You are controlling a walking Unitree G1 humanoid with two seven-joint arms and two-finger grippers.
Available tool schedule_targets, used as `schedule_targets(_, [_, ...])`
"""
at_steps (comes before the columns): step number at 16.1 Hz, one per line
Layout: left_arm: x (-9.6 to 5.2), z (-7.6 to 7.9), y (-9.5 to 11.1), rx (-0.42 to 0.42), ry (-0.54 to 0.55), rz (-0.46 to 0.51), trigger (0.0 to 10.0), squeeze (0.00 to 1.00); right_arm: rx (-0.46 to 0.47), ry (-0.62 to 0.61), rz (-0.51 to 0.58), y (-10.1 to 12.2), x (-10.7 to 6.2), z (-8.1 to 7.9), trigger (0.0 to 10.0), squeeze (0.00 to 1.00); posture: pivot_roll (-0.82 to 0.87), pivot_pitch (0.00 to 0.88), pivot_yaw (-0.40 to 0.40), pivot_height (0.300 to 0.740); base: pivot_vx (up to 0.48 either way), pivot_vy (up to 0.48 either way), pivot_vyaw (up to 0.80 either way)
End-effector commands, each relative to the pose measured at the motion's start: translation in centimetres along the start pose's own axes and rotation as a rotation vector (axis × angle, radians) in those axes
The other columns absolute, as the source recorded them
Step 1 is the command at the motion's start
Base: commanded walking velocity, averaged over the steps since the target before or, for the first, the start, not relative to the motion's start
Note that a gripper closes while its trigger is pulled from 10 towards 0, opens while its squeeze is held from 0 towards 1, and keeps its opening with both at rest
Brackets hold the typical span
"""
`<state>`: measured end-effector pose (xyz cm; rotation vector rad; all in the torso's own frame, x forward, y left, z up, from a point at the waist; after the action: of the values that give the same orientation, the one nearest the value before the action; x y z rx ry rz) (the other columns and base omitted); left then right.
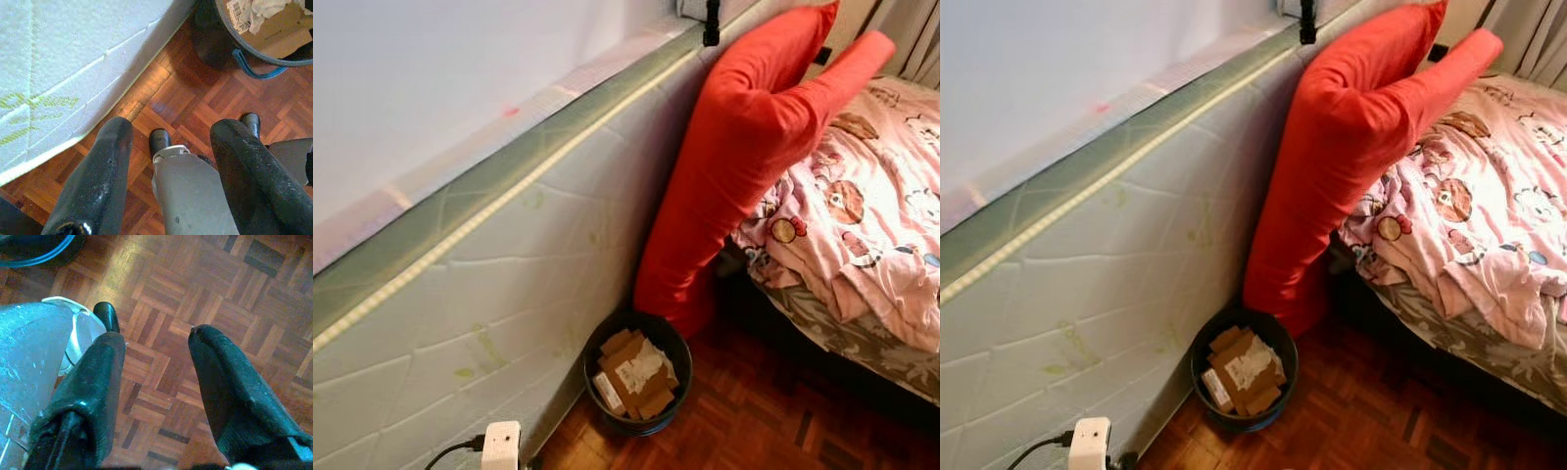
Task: Clean up the room
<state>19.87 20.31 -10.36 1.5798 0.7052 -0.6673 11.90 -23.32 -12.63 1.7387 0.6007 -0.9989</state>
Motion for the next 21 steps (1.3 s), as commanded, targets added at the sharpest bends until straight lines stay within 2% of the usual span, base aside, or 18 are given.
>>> schedule_targets(1, [-0.36,-3.94,-1.19,0.081,0.089,-0.122,10.0,0.0,0.072,0.084,0.068,7.41,2.41,-5.28,10.0,0.0,-0.03,0.0,0.001,0.74,0.0,-0.296,0.0])
schedule_targets(5, [-0.37,-3.92,-1.22,0.084,0.088,-0.123,10.0,0.0,0.079,0.083,0.067,7.36,2.41,-5.27,10.0,0.0,-0.03,0.0,0.0,0.74,0.0,-0.299,0.0])
schedule_targets(7, [-0.37,-3.93,-1.24,0.084,0.089,-0.124,10.0,0.0,0.068,0.088,0.057,7.27,2.41,-5.3,10.0,0.0,-0.03,0.0,0.0,0.74,0.0,-0.296,-0.67])
schedule_targets(21, [-0.46,-3.87,-1.54,0.089,0.085,-0.128,10.0,0.0,0.109,0.094,0.091,7.26,2.33,-5.29,10.0,0.0,-0.04,0.0,0.006,0.74,0.0,-0.297,0.0])
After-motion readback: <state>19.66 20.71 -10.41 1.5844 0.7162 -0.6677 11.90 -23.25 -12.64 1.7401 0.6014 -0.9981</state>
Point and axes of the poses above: a point about 5 cm out from each wrist's last joint towards the gripper, its own x axis pointing out of the wrist towards the gripper, its own y axis along the axis of the wrist's last joint, z = x × y, the point moved 3 cm from there along x, pointing out of the wrist towards the gripper, and after that the axes turned 10 degrees about x, right-handed, at the moved point
